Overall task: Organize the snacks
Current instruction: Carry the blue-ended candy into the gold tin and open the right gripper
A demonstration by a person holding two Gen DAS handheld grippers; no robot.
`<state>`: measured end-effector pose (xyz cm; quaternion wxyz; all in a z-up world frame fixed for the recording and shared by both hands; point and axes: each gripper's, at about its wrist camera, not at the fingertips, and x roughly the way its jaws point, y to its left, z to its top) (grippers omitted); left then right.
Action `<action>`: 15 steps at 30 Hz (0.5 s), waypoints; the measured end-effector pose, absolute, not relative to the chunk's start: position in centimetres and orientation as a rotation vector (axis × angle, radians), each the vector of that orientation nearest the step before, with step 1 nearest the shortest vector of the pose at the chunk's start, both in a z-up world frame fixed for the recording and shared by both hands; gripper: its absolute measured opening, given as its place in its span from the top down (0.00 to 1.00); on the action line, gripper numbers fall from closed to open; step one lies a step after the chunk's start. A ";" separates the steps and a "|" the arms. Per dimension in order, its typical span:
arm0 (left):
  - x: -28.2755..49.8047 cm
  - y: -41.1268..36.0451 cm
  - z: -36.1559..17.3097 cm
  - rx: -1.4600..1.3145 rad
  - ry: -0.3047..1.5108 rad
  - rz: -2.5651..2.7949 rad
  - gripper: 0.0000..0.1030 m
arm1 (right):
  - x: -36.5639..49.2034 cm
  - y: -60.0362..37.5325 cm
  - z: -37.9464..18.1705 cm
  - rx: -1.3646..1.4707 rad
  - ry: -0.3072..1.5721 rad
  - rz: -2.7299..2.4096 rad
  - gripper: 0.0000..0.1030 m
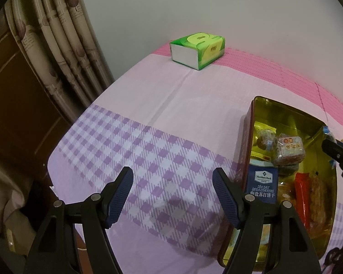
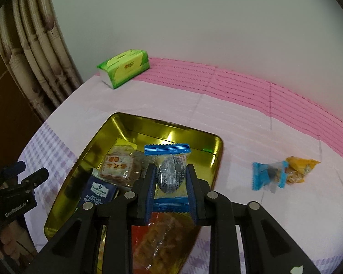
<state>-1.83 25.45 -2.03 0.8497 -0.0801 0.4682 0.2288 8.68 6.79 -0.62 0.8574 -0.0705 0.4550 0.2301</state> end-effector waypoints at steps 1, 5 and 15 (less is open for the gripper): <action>-1.8 25.5 -2.0 -0.170 0.987 0.484 0.30 | 8.7 7.0 -0.8 -0.151 0.959 0.484 0.77; -1.9 25.5 -2.0 -0.171 0.987 0.483 0.30 | 8.8 7.6 -1.5 -0.164 0.978 0.485 0.77; -1.8 25.3 -2.0 -0.156 0.978 0.468 0.30 | 8.6 7.3 -2.3 -0.159 0.994 0.485 0.76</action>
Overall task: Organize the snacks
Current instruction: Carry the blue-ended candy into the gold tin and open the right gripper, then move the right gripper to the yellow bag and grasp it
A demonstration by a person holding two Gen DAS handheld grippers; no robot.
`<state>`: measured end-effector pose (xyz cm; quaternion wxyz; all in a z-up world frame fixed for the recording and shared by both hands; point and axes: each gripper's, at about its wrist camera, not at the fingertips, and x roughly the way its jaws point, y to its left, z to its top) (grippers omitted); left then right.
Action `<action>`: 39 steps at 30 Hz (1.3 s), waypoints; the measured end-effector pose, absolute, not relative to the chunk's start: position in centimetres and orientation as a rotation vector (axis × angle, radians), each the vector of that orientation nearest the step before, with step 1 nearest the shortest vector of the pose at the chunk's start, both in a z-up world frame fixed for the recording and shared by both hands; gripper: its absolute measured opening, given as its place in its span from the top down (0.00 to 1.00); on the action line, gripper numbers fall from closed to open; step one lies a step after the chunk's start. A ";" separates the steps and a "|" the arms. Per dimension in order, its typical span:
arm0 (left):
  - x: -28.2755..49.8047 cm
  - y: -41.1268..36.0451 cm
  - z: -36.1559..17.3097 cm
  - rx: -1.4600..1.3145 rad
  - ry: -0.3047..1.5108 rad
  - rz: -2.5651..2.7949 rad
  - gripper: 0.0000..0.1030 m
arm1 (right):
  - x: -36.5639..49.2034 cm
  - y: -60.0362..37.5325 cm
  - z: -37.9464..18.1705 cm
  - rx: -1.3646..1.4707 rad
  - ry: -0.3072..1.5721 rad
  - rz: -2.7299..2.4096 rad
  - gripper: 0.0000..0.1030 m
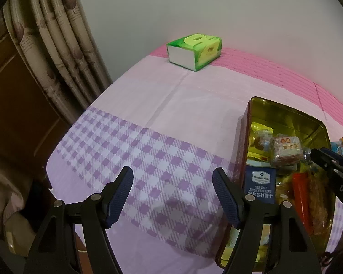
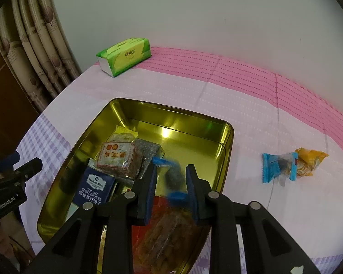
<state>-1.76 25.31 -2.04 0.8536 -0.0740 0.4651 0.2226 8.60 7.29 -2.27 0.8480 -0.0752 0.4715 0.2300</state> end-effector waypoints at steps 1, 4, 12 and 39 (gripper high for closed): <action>-1.7 25.3 -2.1 -0.155 0.979 0.466 0.30 | 8.6 7.3 -2.3 -0.151 0.995 0.490 0.76; -1.7 25.2 -2.0 -0.155 0.979 0.466 0.30 | 8.4 7.1 -2.2 -0.136 0.993 0.493 0.74; -1.7 25.0 -1.9 -0.154 0.977 0.458 0.30 | 7.9 5.9 -0.8 -0.078 0.954 0.524 0.64; -1.5 24.3 -2.1 -0.142 0.981 0.452 0.30 | 16.8 -11.0 -0.5 0.115 0.971 0.124 0.37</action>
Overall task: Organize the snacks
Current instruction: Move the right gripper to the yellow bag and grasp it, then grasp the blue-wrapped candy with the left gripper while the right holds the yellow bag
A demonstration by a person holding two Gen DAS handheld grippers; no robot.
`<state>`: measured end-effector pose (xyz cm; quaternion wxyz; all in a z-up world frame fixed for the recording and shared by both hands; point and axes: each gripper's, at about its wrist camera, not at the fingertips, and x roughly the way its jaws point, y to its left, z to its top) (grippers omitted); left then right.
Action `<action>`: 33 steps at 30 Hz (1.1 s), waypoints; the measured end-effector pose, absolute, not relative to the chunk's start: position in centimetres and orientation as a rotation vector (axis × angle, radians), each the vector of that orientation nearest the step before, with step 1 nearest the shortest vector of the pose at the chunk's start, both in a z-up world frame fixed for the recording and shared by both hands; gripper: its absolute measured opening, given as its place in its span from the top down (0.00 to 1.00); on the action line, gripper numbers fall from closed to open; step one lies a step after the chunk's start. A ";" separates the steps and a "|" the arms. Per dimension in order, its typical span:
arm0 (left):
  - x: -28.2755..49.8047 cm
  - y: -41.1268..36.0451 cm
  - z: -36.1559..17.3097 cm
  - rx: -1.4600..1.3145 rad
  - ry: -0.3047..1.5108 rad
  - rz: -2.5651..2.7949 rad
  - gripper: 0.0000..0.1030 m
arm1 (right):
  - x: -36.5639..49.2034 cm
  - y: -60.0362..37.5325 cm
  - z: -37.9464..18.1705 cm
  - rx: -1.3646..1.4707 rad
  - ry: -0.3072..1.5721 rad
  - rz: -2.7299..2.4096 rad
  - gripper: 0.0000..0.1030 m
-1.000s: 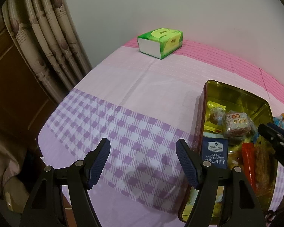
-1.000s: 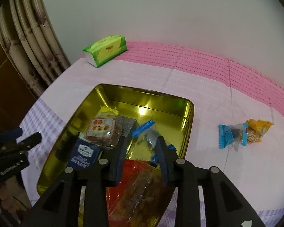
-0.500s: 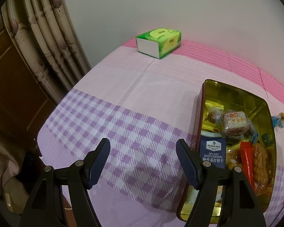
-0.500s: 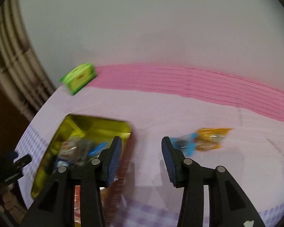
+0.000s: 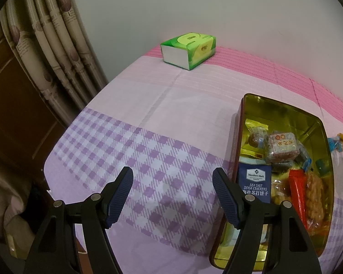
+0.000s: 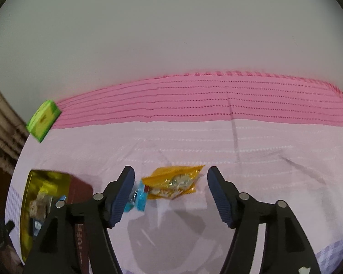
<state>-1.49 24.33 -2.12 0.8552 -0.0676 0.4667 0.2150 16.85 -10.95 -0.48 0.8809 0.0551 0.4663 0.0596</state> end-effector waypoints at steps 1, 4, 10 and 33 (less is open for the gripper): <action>-1.4 24.3 -2.2 -0.140 0.983 0.452 0.30 | 17.4 -10.9 -0.7 0.119 0.982 0.105 0.36; -1.3 24.2 -2.3 -0.137 0.987 0.447 0.30 | 18.6 -10.6 -1.7 0.138 1.013 0.079 0.36; -1.2 24.2 -2.3 -0.136 0.988 0.446 0.30 | 20.2 -10.0 -4.0 0.118 1.065 0.030 0.36; -1.1 23.5 -2.3 -0.105 0.978 0.444 0.30 | 16.2 -11.0 -6.5 -0.055 0.949 0.105 0.43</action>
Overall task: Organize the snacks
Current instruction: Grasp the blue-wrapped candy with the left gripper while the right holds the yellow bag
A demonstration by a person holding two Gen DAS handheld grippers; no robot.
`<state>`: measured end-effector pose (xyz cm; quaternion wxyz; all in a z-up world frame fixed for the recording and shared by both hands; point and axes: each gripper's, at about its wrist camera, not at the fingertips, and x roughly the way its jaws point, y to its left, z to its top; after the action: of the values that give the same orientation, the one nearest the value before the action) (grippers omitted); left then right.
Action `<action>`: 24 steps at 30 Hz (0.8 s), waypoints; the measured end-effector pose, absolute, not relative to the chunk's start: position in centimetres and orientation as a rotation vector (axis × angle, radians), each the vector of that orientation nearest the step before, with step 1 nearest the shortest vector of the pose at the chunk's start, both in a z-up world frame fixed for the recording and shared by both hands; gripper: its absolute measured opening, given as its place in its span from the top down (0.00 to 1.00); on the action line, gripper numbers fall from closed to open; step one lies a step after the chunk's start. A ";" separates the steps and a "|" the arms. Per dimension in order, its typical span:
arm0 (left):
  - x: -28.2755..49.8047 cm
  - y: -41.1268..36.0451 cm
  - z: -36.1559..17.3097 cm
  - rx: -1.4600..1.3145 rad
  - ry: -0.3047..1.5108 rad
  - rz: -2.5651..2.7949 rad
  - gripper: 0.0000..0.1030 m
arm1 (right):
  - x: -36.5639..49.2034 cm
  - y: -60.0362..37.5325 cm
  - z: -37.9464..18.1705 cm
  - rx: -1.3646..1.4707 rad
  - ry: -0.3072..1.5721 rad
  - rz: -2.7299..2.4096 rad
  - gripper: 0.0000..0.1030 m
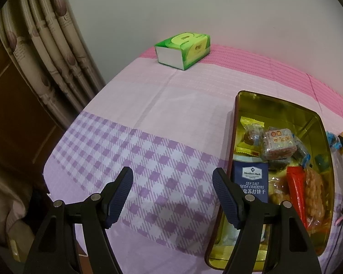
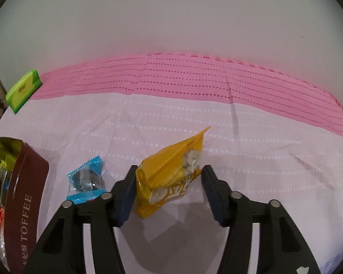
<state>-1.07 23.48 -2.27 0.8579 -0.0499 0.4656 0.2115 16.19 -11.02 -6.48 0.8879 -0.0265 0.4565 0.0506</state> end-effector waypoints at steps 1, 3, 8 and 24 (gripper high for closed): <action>-1.1 23.5 -2.3 -0.104 0.977 0.447 0.30 | 16.2 -11.0 -6.5 -0.052 0.941 0.106 0.41; -1.1 23.5 -2.3 -0.103 0.976 0.445 0.30 | 16.7 -10.7 -6.7 -0.064 0.933 0.099 0.41; -1.0 23.4 -2.4 -0.097 0.976 0.450 0.30 | 16.9 -10.6 -6.6 -0.085 0.925 0.109 0.52; -1.1 21.9 -2.1 -0.075 0.948 0.407 0.30 | 13.0 -18.0 -6.0 -0.095 0.905 0.028 0.58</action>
<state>-1.05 21.85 -2.05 0.8693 -0.0360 0.4529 0.1947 12.98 -18.01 -5.98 0.8981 -0.0461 0.4371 0.0133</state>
